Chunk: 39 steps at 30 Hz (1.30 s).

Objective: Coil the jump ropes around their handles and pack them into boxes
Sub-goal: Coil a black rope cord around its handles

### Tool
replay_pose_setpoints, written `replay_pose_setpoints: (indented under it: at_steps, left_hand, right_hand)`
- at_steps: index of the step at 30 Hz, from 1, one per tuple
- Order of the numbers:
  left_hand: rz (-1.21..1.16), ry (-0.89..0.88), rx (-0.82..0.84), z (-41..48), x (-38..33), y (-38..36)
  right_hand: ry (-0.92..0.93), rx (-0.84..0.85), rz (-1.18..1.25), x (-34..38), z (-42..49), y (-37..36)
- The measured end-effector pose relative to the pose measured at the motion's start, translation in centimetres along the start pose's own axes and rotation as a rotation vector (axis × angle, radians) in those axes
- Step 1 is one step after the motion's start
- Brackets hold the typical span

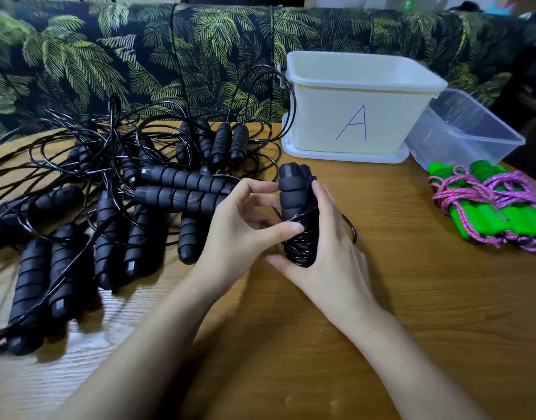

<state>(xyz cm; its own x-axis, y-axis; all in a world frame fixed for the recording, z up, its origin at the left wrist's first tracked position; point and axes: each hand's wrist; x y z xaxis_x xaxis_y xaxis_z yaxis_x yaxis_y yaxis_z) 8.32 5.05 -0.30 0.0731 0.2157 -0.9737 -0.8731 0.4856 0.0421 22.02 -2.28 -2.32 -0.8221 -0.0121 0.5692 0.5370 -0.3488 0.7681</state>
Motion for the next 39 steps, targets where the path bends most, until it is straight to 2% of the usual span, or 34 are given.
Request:
replay_pose_setpoints:
  at_steps: [4,7,12,15,21,24,26,29,31,35,39]
  left_hand:
    - [0.028,-0.043,0.074,0.3,-0.1,0.4]
    - [0.037,-0.076,0.091,0.5,0.2,0.9]
    - [0.004,-0.105,0.063,0.5,0.3,1.0]
    - [-0.085,-0.047,0.054,0.6,0.5,1.2]
    - [-0.257,0.048,0.144,0.6,0.2,1.2]
    - [-0.242,0.053,0.118,0.6,0.2,1.2]
    - [-0.224,0.053,0.071,0.5,0.0,1.1]
    - [-0.151,0.038,-0.018,0.4,0.1,0.6]
    - [-0.077,0.038,-0.049,0.3,0.1,0.4]
    - [-0.063,0.055,0.024,0.3,-0.2,0.8]
    - [-0.106,0.059,0.099,0.4,-0.8,1.3]
  right_hand:
    - [0.067,-0.139,0.181,-0.8,0.2,-0.4]
    - [0.099,-0.166,0.301,-1.0,0.3,-0.2]
    - [0.13,-0.162,0.431,-0.8,0.1,0.1]
    - [0.174,-0.163,0.504,-0.4,0.0,0.2]
    - [0.188,-0.033,0.737,-0.1,-0.2,0.9]
    - [0.183,0.02,0.754,-0.3,-0.1,0.8]
    - [0.182,0.021,0.683,-0.5,-0.1,0.6]
    - [0.217,-0.072,0.475,-0.6,0.0,0.4]
    - [0.227,-0.116,0.448,-0.6,0.1,0.2]
    - [0.19,-0.127,0.561,-0.8,0.2,0.5]
    - [0.112,-0.054,0.731,-0.8,0.3,1.0]
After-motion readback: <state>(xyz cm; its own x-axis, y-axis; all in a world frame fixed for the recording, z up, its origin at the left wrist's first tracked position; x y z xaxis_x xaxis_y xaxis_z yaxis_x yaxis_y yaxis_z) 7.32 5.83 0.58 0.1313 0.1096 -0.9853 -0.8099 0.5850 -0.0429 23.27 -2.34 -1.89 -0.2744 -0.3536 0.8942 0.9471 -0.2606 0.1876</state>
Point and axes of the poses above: each hand's wrist, its own z-axis towards the middle knuckle, its own y-axis out of the back of the hand, x = y × z, and after that the axes turned 5 degrees about x, right-handed
